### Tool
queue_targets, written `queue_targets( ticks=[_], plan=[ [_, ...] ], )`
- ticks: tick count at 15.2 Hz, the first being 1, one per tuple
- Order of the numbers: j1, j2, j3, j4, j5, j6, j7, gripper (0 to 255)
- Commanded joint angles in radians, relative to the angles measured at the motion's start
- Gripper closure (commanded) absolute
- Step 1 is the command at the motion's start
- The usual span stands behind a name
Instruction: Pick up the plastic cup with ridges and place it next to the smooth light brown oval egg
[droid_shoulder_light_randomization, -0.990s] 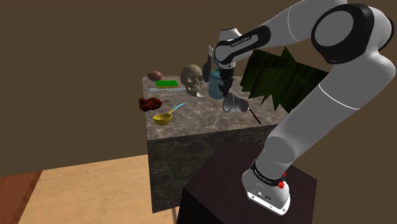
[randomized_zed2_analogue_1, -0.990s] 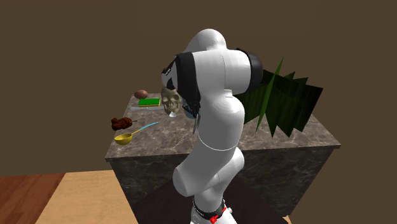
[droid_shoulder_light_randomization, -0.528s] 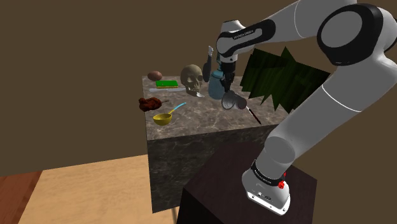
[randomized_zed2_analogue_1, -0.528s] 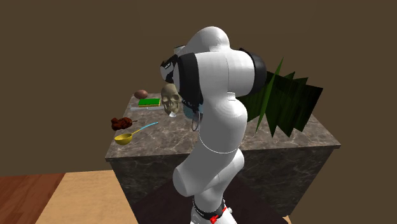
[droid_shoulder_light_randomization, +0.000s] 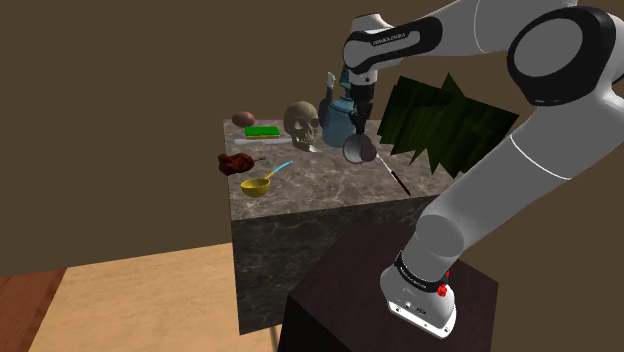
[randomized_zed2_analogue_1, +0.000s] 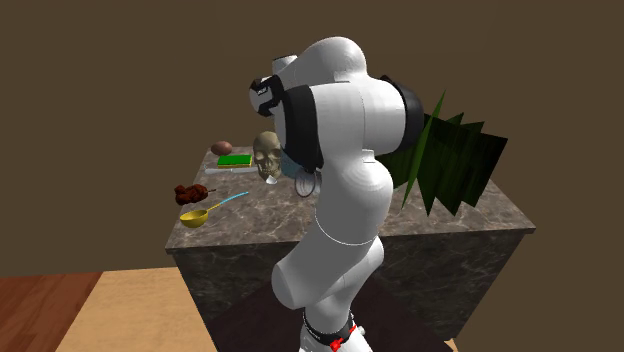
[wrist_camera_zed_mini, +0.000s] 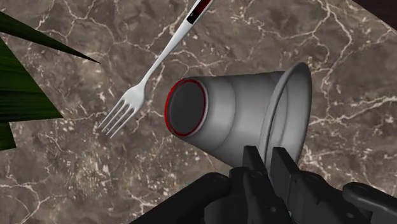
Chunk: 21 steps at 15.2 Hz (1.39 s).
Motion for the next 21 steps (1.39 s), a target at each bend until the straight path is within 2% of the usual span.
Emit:
queue_targets(
  ticks=[1, 9, 10, 11, 16, 21],
  plan=[
    [0.001, -0.008, 0.002, 0.019, 0.0, -0.026, -0.003, 255],
    [0.003, -0.025, 0.01, 0.111, 0.004, -0.133, -0.015, 255],
    [0.003, -0.021, 0.009, 0.097, 0.004, -0.117, -0.013, 255],
    [0.003, -0.021, 0.009, 0.097, 0.003, -0.117, -0.013, 0],
    [-0.007, -0.354, -0.071, -0.34, 0.159, 0.281, -0.044, 0],
    [-0.001, -0.334, -0.081, -0.384, 0.165, 0.352, -0.049, 0]
  ],
)
